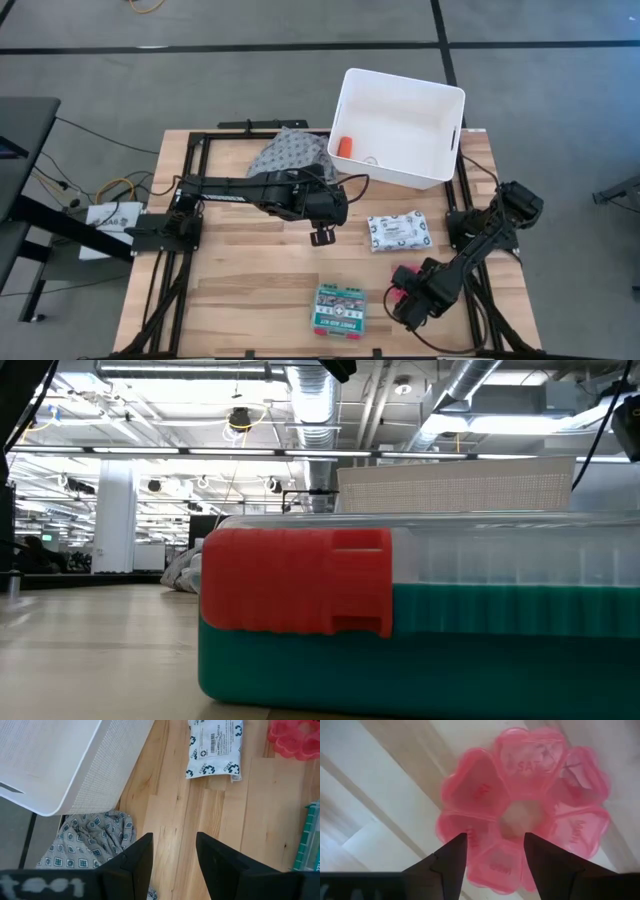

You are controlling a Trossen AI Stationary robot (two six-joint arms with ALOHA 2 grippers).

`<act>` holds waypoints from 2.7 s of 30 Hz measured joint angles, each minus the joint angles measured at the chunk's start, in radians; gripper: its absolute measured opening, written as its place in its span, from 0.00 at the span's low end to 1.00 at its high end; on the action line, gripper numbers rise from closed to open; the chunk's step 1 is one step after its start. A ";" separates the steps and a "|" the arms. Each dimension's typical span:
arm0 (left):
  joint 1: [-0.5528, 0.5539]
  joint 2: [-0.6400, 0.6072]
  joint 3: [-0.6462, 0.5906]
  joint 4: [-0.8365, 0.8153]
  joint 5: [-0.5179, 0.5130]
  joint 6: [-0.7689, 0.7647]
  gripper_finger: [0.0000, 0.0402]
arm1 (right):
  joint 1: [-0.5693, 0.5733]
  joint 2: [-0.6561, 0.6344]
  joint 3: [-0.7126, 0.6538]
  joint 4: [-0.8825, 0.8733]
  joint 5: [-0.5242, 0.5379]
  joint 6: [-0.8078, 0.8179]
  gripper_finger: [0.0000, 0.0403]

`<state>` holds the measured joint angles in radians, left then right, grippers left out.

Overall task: Pick & place medical supplies in basket/bin
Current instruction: Put the pink organizer in the white bin

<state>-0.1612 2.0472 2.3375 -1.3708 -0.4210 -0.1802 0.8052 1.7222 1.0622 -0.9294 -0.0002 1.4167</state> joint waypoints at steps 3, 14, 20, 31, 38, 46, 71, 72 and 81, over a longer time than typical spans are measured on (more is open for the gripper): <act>0.000 0.000 0.000 0.000 0.000 0.000 0.35 | 0.006 0.000 0.000 0.020 0.000 -0.008 0.48; 0.000 0.000 0.000 0.000 0.000 0.000 0.35 | -0.019 0.000 0.000 0.050 0.004 -0.064 0.57; 0.000 0.000 0.000 0.000 0.000 0.000 0.35 | -0.018 0.000 0.000 0.124 0.001 -0.120 0.57; 0.000 0.000 0.000 0.000 0.000 0.000 0.35 | -0.018 0.000 0.000 0.087 0.001 -0.100 0.62; 0.000 0.000 0.000 0.000 0.000 0.000 0.35 | -0.018 0.000 0.000 0.091 0.001 -0.081 0.66; 0.000 0.000 0.000 0.000 0.000 0.000 0.35 | -0.018 0.000 0.000 0.045 0.002 -0.070 0.66; 0.000 0.000 0.000 0.000 0.000 0.000 0.35 | -0.022 0.002 0.010 0.034 -0.002 -0.081 0.66; 0.000 0.000 0.000 0.000 0.000 0.000 0.35 | -0.022 0.002 0.009 0.031 -0.002 -0.081 0.66; 0.000 0.000 0.000 0.000 0.000 0.000 0.35 | -0.028 0.002 0.009 0.044 0.000 -0.081 0.66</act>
<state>-0.1612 2.0472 2.3375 -1.3707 -0.4213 -0.1802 0.7768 1.7241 1.0714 -0.8857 -0.0002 1.3361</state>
